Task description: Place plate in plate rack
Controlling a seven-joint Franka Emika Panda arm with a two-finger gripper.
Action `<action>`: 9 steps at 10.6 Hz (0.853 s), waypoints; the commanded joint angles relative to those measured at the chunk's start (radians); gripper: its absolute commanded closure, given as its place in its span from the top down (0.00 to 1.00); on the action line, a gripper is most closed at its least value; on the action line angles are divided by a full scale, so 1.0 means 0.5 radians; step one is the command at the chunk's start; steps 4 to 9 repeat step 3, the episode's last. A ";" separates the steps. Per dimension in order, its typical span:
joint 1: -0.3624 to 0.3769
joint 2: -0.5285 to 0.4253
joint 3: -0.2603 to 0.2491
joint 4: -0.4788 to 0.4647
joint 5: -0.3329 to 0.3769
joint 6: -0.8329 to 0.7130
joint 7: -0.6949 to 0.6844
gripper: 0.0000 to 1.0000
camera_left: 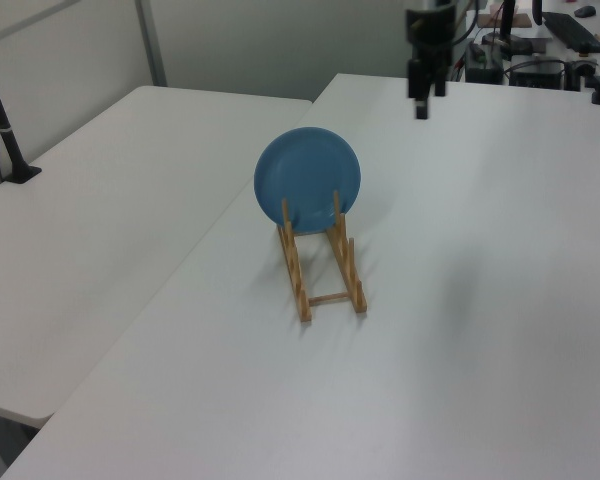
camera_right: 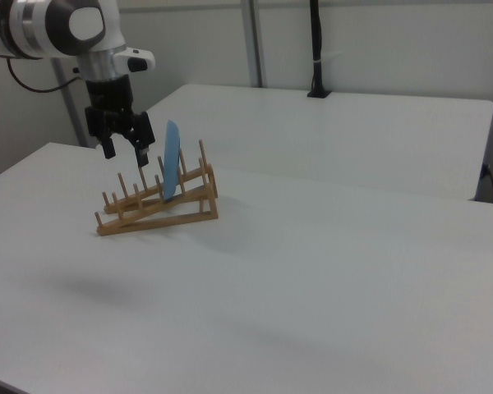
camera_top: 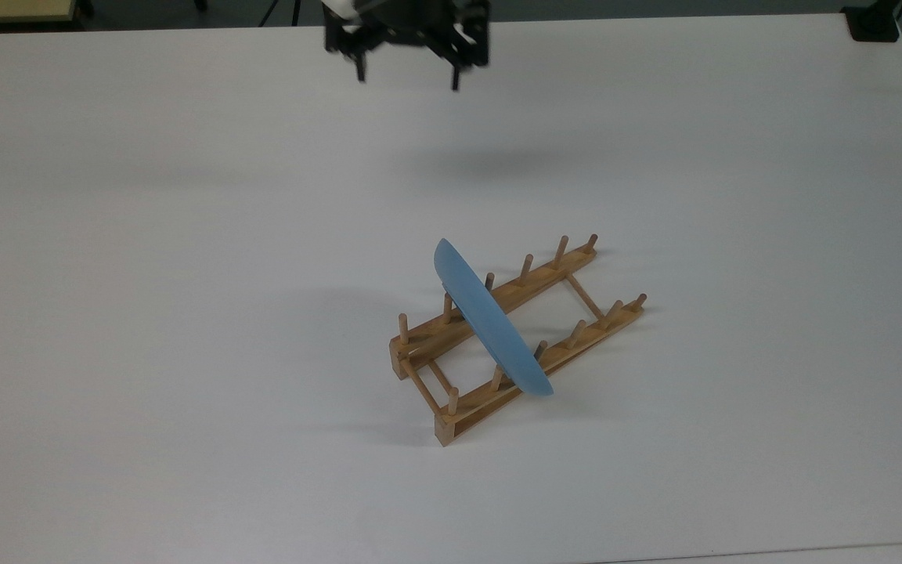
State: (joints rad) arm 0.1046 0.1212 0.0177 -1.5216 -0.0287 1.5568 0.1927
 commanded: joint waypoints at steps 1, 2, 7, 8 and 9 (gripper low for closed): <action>-0.022 -0.126 -0.111 -0.190 -0.037 -0.036 -0.054 1.00; -0.019 -0.123 -0.158 -0.190 -0.041 -0.030 -0.118 1.00; -0.013 -0.123 -0.201 -0.190 -0.044 -0.030 -0.182 1.00; -0.013 -0.123 -0.201 -0.190 -0.044 -0.030 -0.182 1.00; -0.013 -0.123 -0.201 -0.190 -0.044 -0.030 -0.182 1.00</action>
